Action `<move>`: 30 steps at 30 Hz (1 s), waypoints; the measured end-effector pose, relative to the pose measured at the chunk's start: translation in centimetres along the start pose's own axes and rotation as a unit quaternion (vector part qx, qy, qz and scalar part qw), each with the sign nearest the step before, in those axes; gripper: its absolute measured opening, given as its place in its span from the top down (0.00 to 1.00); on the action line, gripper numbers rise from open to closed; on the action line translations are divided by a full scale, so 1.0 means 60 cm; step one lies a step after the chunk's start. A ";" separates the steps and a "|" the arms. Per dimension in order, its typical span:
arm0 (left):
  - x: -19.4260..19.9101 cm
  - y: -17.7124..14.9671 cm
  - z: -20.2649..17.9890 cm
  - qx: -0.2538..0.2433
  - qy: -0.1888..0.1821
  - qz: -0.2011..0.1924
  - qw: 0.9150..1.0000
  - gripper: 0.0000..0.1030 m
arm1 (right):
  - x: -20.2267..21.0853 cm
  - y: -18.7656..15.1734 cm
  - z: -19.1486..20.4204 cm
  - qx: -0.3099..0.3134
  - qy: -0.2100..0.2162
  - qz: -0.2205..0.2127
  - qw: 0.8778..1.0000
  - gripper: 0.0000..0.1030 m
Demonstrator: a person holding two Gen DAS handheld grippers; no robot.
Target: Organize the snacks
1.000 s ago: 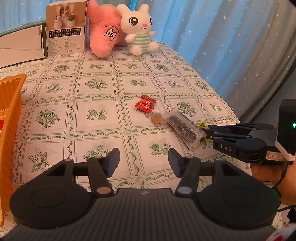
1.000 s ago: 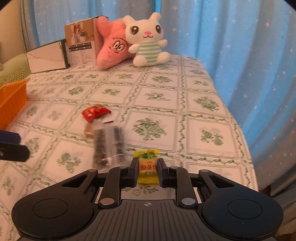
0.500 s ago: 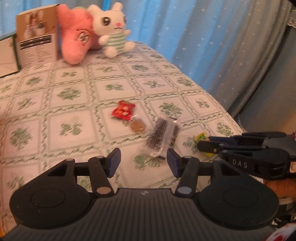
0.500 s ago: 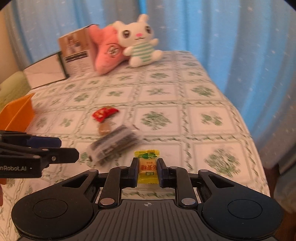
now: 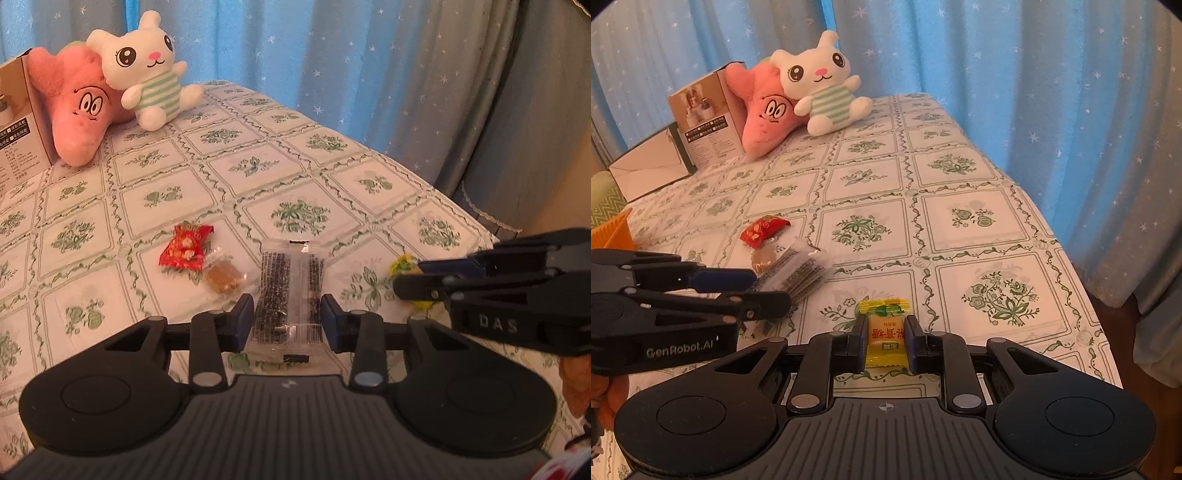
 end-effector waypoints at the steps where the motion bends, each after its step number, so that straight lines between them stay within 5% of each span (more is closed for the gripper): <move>1: 0.008 -0.008 -0.001 0.000 0.002 0.003 1.000 0.66 | -0.001 0.000 0.002 0.001 0.001 0.000 1.000 0.80; 12: 0.141 -0.149 0.012 0.014 0.026 0.016 0.999 0.64 | 0.029 -0.032 0.052 0.011 0.022 0.005 1.000 0.80; 23: 0.113 -0.147 0.003 -0.030 0.040 0.006 0.999 0.60 | 0.053 -0.087 0.093 0.005 0.015 0.010 1.000 0.80; 30: 0.125 -0.153 0.006 0.002 0.054 0.019 0.998 0.67 | 0.061 -0.100 0.102 0.001 0.012 0.008 1.000 0.80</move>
Point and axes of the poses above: each gripper's, at about its wrist camera, not at the fingertips, and x roughly against the way its jaws point, z to its left, y to its top, the point moved 5 cm from there along -x, roughly the way its jaws point, and after that the axes turned 6 degrees about y, right-handed, at the moved point
